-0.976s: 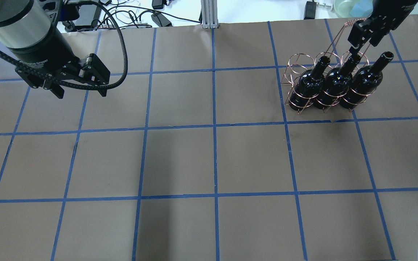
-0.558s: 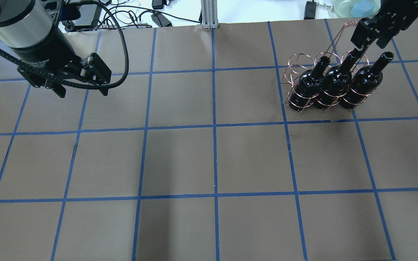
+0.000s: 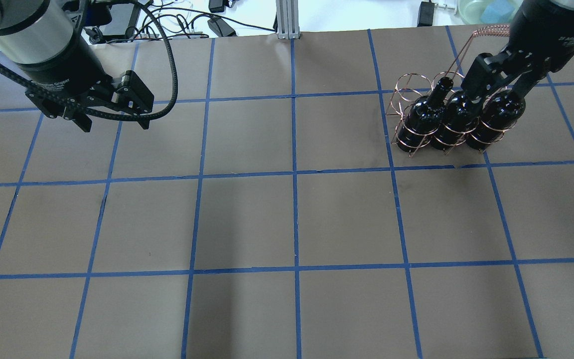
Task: Place wine into wine basket
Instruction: 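Open the right gripper and raise it off the bottle neck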
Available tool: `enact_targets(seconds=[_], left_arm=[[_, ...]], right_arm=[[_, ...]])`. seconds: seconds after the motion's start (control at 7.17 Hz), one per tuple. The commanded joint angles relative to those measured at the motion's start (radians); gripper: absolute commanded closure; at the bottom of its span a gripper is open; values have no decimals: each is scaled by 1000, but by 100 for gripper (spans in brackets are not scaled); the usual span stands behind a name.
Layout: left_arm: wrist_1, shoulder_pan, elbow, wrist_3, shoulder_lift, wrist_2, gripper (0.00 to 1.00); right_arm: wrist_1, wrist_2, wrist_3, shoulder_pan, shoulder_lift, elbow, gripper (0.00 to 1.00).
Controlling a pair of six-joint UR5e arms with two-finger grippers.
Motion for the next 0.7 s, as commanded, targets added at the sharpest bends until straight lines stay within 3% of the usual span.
enact_targets(seconds=[0.0, 0.56], left_arm=[[1, 0, 1, 0, 4, -1, 0], [0, 0, 1, 0, 6, 2, 0]], right_arm=[[0, 2, 130, 16, -18, 14, 1], [-119, 11, 129, 47, 14, 4, 0]])
